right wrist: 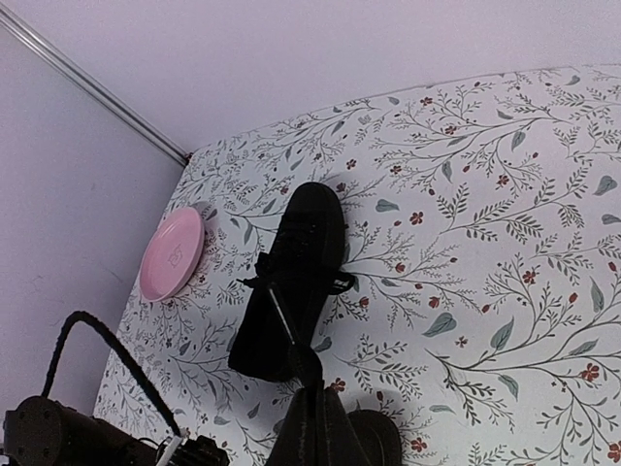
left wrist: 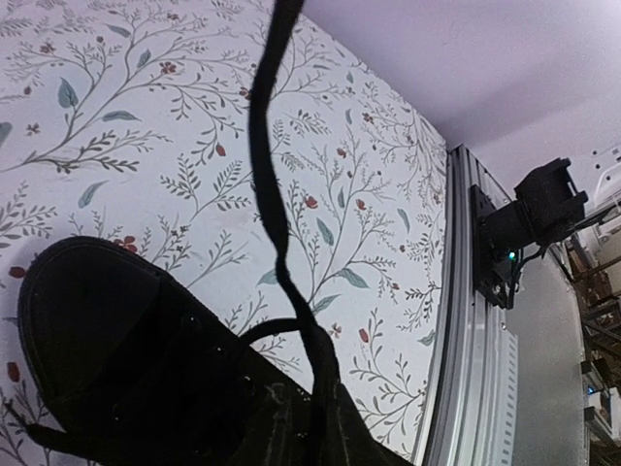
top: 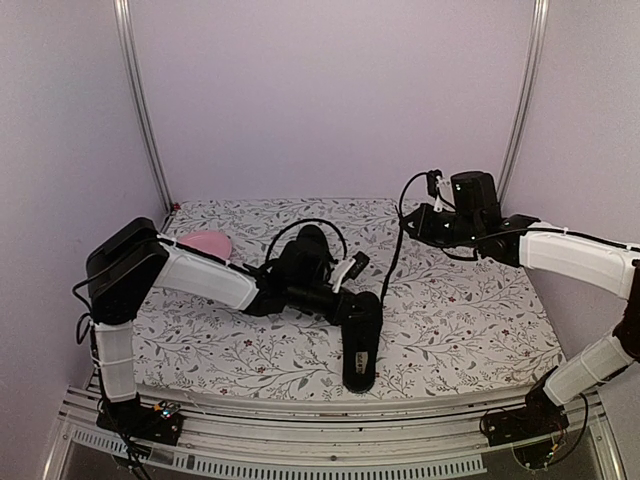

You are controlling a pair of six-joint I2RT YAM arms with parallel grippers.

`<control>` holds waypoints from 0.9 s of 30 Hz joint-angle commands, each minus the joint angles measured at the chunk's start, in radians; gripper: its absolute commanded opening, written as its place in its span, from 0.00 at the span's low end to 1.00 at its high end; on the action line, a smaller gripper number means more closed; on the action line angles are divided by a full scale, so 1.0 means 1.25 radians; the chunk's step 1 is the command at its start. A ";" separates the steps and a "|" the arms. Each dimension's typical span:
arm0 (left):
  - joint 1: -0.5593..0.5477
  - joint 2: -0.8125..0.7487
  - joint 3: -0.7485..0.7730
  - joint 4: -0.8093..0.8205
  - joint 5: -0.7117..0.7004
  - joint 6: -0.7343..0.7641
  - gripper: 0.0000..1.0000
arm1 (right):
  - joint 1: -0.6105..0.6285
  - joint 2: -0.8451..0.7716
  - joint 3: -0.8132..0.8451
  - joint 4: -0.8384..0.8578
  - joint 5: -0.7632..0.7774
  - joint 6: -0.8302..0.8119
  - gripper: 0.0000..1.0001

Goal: Tie the shoes
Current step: Place the shoelace at the center of the board.

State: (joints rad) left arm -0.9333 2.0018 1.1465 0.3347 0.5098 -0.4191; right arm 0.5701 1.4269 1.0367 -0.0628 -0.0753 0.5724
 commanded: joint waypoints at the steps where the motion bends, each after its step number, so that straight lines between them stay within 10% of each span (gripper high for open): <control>1: 0.017 0.017 0.035 -0.021 -0.009 0.010 0.13 | 0.008 -0.026 0.029 0.048 -0.061 -0.023 0.02; 27: 0.034 0.043 0.019 0.077 0.075 -0.045 0.40 | 0.020 0.017 0.048 0.040 -0.044 -0.028 0.02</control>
State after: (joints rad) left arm -0.9054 2.0502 1.1900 0.3916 0.5804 -0.4656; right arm 0.5892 1.4357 1.0740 -0.0135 -0.1722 0.5549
